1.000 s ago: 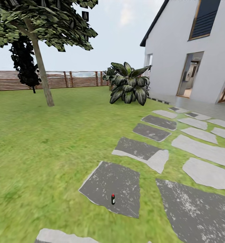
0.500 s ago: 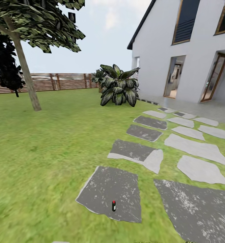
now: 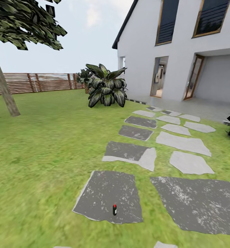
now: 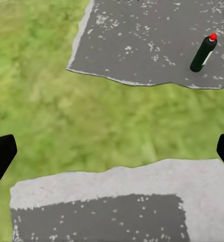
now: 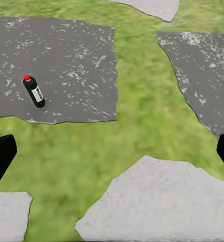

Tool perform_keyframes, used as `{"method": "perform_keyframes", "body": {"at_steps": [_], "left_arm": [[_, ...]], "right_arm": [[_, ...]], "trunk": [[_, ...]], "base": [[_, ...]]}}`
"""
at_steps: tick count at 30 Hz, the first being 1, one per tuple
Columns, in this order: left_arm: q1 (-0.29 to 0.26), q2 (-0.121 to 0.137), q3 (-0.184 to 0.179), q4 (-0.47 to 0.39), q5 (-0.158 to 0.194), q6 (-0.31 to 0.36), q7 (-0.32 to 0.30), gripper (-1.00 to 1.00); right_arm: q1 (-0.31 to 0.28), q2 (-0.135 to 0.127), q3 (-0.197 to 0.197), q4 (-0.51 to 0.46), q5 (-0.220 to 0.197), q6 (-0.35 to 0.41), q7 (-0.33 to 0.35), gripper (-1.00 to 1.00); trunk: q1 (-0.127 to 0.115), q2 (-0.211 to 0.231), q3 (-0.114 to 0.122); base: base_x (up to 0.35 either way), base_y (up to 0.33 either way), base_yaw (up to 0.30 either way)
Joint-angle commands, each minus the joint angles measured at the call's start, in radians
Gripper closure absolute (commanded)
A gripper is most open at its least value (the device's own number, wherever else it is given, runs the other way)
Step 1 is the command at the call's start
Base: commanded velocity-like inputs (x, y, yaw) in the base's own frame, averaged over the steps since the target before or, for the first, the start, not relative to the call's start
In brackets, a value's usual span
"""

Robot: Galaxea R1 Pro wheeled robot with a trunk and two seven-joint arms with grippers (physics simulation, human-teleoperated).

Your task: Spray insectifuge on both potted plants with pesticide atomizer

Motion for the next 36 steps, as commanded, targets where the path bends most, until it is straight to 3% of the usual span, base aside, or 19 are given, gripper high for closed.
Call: {"method": "perform_keyframes", "body": {"at_steps": [1,15,31,34,36], "left_arm": [[0.0,0.0,0.0,0.0,-0.002,-0.003,0.0,-1.0],[0.0,0.0,0.0,0.0,-0.002,-0.002,0.0,-1.0],[-0.005,-0.002,0.005,-0.006,0.001,0.001,0.004,-1.0],[-0.019,-0.002,0.007,-0.012,0.005,0.008,0.006,-1.0],[-0.074,-0.004,0.008,-0.01,0.006,0.013,0.007,-1.0]], "right_arm": [[-0.001,0.0,0.0,0.001,0.0,-0.003,0.0,-1.0],[-0.001,0.0,-0.001,0.001,0.0,-0.003,0.003,-1.0],[-0.001,0.0,-0.001,0.001,0.002,-0.003,0.003,-1.0],[-0.001,0.0,-0.001,-0.001,0.002,-0.003,0.003,-1.0],[-0.001,-0.002,-0.003,-0.008,0.002,-0.004,0.002,-1.0]], "trunk": [[0.0,-0.001,-0.001],[0.0,-0.001,-0.001],[0.0,-0.001,-0.001],[0.0,-0.001,-0.001],[0.0,-0.001,-0.001]], "base": [[0.0,0.308,-0.3],[0.0,0.284,-0.3],[0.0,0.027,-0.299],[0.0,0.0,-0.175],[0.0,0.0,-0.049]]}}
